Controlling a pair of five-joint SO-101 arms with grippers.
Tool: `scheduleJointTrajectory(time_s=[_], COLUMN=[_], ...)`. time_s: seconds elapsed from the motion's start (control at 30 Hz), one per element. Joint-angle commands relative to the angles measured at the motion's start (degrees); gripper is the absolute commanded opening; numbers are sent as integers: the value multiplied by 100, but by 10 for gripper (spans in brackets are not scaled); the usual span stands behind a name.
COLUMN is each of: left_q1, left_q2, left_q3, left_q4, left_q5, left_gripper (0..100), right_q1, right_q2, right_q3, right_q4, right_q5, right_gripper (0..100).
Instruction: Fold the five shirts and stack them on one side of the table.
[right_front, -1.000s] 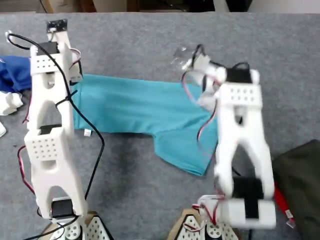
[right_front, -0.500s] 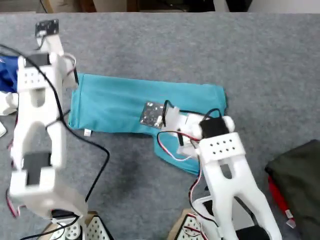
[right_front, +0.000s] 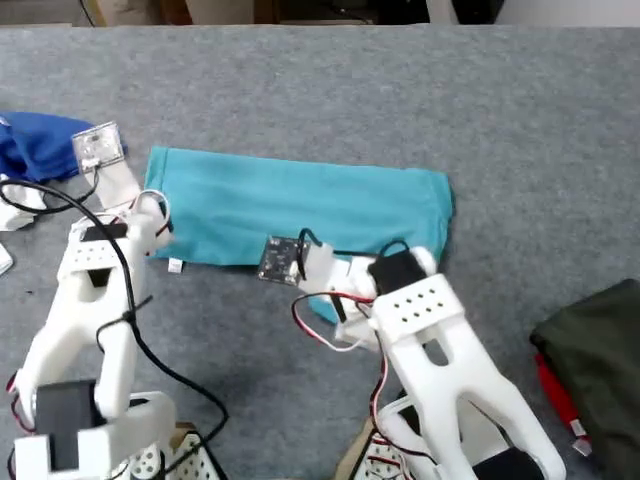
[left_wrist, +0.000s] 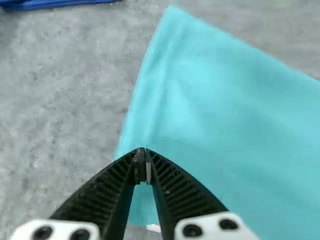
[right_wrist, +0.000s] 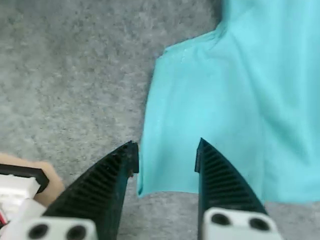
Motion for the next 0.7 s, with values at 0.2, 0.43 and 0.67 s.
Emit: scheduleJointTrajectory(time_s=[0.2, 0.43, 0.67], left_q1=[-378, -352, -352], left_q2=[1209, 1798, 1982], left_q3=[-1363, -2048, -2242], left_q4=[545, 1081, 1196], left_q5=[53, 53, 53], left_gripper=[21, 21, 21], right_q1=[198, 215, 198], right_q2=[-171, 708, 1789], right_q3=[602, 585, 110], right_q4=[-633, -1152, -1582], right_q5=[-62, -70, -255], right_gripper=[209, 210, 210])
